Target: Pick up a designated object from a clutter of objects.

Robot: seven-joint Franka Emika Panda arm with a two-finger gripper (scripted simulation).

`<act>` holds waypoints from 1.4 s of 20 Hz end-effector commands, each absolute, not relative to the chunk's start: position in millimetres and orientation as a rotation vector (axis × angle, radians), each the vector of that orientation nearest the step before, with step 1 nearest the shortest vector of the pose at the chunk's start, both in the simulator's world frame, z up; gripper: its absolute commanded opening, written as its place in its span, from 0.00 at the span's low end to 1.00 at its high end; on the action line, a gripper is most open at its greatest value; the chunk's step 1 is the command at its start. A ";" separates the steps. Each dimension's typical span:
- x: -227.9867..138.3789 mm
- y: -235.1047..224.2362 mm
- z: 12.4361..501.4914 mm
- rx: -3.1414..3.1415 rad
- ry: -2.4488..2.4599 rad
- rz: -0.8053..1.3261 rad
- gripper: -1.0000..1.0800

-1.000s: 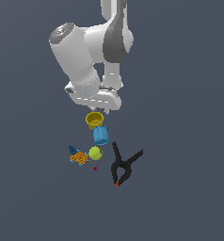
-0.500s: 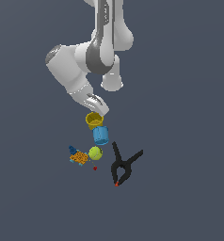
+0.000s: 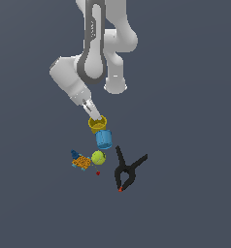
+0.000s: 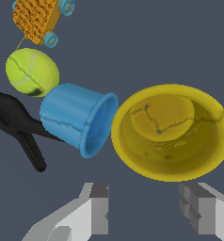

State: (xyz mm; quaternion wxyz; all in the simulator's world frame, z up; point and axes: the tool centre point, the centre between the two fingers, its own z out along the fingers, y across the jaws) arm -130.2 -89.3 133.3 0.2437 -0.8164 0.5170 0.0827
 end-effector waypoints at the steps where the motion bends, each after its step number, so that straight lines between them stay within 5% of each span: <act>1: -142.9 -94.4 122.6 -2.147 1.507 0.235 0.62; 13: -183.1 -108.0 93.7 -1.903 1.769 0.258 0.62; 28: -184.4 -102.3 79.8 -1.883 1.791 0.260 0.62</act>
